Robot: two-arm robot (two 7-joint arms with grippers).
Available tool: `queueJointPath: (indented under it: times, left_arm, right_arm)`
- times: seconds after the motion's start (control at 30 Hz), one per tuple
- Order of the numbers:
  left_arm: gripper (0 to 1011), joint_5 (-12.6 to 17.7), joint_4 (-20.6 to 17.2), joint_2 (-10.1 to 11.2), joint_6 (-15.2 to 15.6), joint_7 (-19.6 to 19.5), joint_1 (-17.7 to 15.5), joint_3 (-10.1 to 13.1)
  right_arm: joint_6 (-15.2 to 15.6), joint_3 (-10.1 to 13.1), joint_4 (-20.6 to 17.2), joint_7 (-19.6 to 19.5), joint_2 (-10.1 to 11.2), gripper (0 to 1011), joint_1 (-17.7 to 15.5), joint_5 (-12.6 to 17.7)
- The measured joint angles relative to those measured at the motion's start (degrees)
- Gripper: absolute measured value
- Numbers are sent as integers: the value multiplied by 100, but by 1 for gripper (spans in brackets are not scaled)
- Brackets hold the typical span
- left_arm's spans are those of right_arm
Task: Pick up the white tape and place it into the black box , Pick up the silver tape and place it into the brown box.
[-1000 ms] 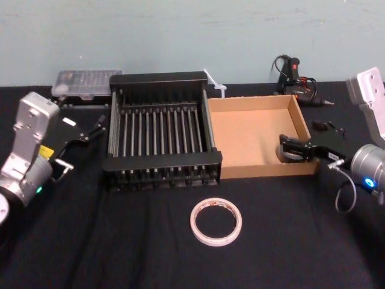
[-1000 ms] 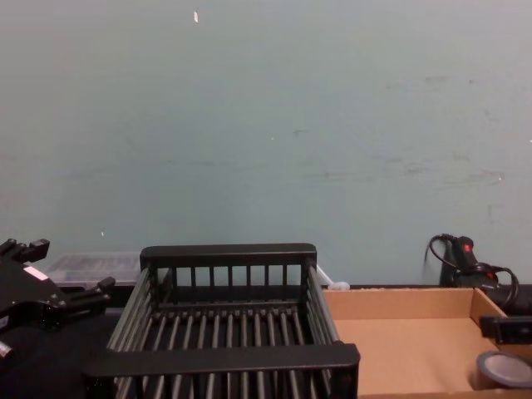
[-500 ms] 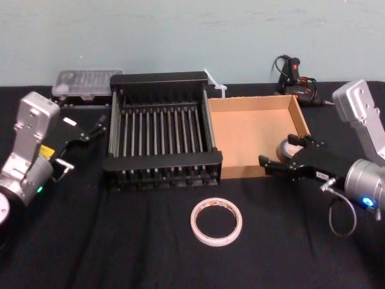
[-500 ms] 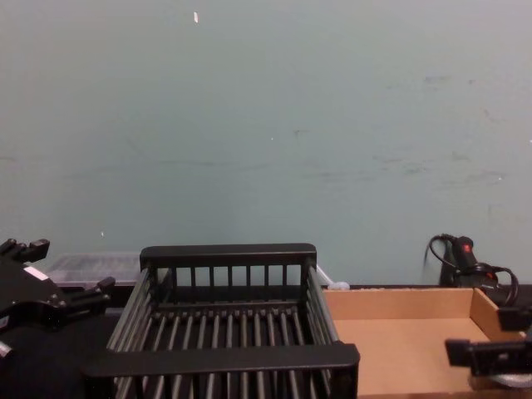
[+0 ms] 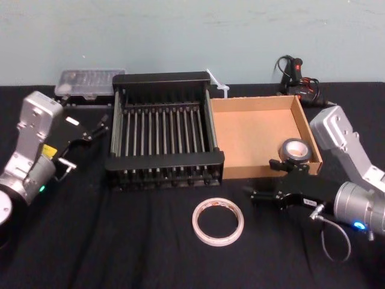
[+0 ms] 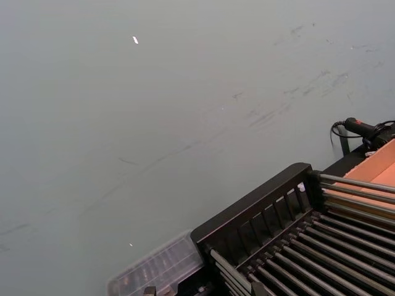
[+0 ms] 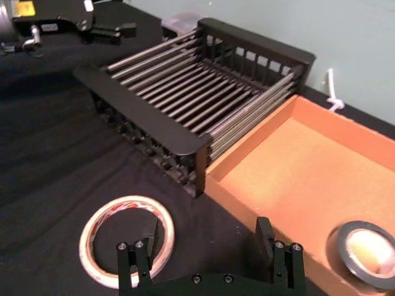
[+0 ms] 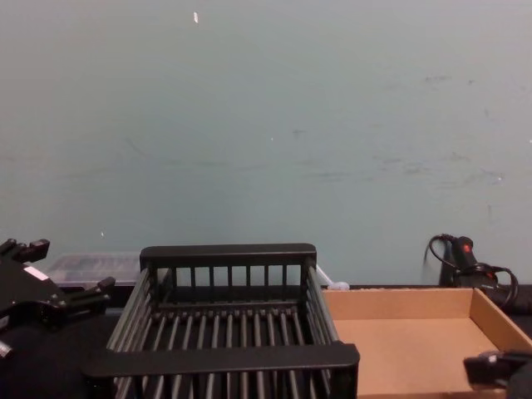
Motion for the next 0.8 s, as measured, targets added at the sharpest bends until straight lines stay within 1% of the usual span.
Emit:
queueJointPath:
  times: [0.47,0.63,0.8]
  left_arm:
    - [1001,0,0,0,0,0,0,0]
    - [1001,0,0,0,0,0,0,0]
    - [1001,0,0,0,0,0,0,0]
  right_arm:
    - [174,-423,173,99,60,1000,187,68]
    - [268,-569,250,62,43,1000,278,60]
    - [338,-678,300,-27,3,1000,342,-28]
